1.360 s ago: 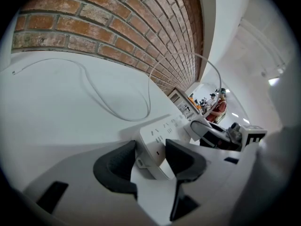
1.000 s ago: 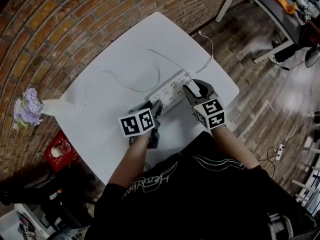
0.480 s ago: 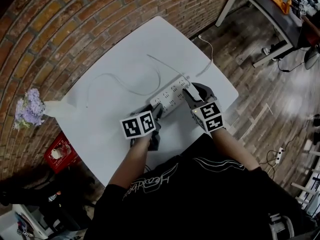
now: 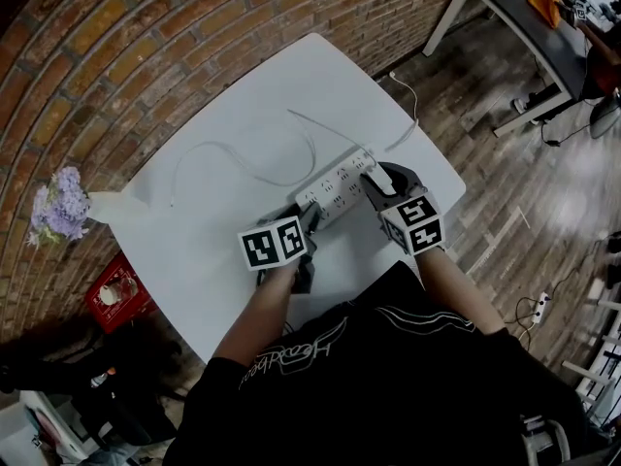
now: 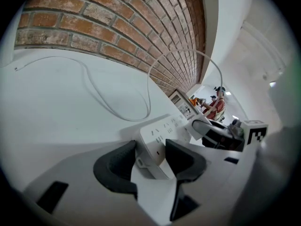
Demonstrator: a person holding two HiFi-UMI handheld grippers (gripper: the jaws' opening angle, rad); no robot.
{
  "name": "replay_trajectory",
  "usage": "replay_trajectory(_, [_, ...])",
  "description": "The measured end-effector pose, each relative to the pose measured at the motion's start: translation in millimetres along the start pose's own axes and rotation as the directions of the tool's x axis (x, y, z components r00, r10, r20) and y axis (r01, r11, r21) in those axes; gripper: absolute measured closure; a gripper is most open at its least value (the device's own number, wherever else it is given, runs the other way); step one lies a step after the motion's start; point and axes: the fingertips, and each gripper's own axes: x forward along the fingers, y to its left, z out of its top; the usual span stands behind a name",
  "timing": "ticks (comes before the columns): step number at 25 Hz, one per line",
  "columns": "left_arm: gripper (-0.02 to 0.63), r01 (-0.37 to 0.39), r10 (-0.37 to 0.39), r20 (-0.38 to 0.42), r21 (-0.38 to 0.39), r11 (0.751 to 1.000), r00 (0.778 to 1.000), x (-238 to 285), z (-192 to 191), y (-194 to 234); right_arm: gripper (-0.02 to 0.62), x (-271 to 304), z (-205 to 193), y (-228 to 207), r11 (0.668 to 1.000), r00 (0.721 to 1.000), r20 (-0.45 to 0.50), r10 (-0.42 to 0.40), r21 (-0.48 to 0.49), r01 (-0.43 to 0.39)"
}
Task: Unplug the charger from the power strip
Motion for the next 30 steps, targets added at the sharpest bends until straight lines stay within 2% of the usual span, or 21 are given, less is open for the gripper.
replay_trajectory(2, [0.405, -0.006, 0.006, 0.003, 0.008, 1.0, 1.0, 0.1, -0.1, -0.3, 0.477, -0.2, -0.8, -4.1, 0.999, 1.0, 0.007, 0.003, 0.048, -0.003])
replay_trajectory(8, [0.405, -0.007, 0.007, 0.003, 0.008, 1.0, 1.0, -1.1, -0.7, 0.1, 0.477, -2.6, 0.0, -1.4, 0.998, 1.0, -0.006, 0.013, 0.063, -0.012])
replay_trajectory(10, [0.405, -0.007, 0.007, 0.002, 0.004, 1.0, 1.0, -0.1, -0.1, -0.6, 0.477, -2.7, 3.2, 0.4, 1.0, 1.0, -0.006, 0.013, 0.014, -0.013])
replay_trajectory(12, [0.405, -0.011, 0.011, 0.004, 0.005, 1.0, 1.0, 0.9, 0.8, -1.1, 0.477, -5.4, 16.0, 2.4, 0.996, 1.0, 0.023, 0.001, -0.085, 0.001])
replay_trajectory(14, [0.405, -0.014, 0.014, 0.008, 0.007, 1.0, 1.0, 1.2, 1.7, -0.7, 0.477, -11.3, 37.7, -0.1, 0.995, 0.997, 0.081, -0.001, -0.098, 0.009])
replay_trajectory(17, [0.405, -0.013, 0.013, 0.007, 0.002, 1.0, 1.0, 0.8, 0.9, 0.4, 0.477, -20.6, 62.7, -10.2, 1.0, 0.989, 0.145, 0.014, 0.008, -0.015])
replay_trajectory(21, [0.405, 0.016, -0.016, -0.006, -0.029, 0.999, 1.0, 0.8, 1.6, -0.2, 0.477, -28.8, 65.3, -15.0, 0.985, 0.986, 0.157, 0.059, 0.152, -0.083])
replay_trajectory(25, [0.417, 0.04, -0.041, -0.005, -0.128, 0.991, 0.999, -10.0, 0.4, 6.3, 0.477, -36.0, 59.5, -3.0, 0.916, 0.964, 0.193, 0.181, 0.324, -0.237])
replay_trajectory(30, [0.417, 0.121, -0.102, 0.096, -0.206, 0.971, 0.99, -51.4, 7.4, -0.9, 0.477, -58.9, 56.5, 10.2, 0.836, 0.935, 0.235, 0.266, 0.427, -0.345])
